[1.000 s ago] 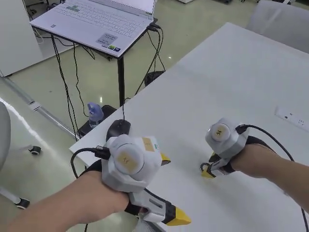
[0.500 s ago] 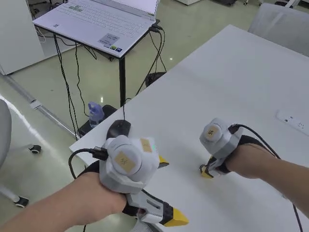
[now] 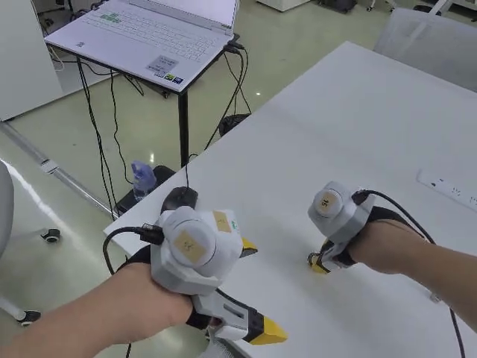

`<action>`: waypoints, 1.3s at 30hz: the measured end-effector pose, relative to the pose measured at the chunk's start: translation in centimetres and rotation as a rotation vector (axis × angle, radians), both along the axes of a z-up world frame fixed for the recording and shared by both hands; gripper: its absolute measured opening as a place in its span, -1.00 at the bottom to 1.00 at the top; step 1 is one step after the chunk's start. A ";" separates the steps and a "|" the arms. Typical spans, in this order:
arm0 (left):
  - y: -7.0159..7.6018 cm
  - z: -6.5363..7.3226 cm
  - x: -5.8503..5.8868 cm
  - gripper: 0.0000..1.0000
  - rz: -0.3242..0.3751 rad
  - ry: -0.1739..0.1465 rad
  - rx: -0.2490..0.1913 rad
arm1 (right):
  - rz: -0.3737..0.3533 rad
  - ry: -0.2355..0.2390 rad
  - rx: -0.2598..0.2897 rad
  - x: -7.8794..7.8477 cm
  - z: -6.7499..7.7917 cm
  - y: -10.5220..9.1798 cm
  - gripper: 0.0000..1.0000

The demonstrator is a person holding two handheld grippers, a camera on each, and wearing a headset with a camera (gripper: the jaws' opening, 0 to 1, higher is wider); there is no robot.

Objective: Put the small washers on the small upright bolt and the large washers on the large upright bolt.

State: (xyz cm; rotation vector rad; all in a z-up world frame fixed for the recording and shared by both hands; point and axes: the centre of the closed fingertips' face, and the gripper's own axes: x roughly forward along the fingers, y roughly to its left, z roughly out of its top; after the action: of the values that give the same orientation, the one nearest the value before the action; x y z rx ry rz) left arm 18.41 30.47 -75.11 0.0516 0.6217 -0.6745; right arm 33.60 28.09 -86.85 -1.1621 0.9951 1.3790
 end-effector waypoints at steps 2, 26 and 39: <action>0.0 -0.1 0.0 0.50 -0.002 0.001 0.001 | -0.001 -0.004 -0.002 0.2 0.5 -0.4 -0.59; -0.1 -0.6 0.1 0.52 -0.021 0.007 -0.003 | -0.150 0.023 0.026 3.2 5.5 -5.7 -0.58; -0.3 -1.1 0.9 0.63 -0.025 0.004 0.003 | -0.187 0.000 0.044 6.3 7.3 -7.5 -0.58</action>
State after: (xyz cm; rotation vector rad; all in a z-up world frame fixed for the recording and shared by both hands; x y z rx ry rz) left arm 19.26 30.19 -76.22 0.0607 0.6272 -0.6984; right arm 39.94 20.62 -79.51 -1.0099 1.0415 1.2454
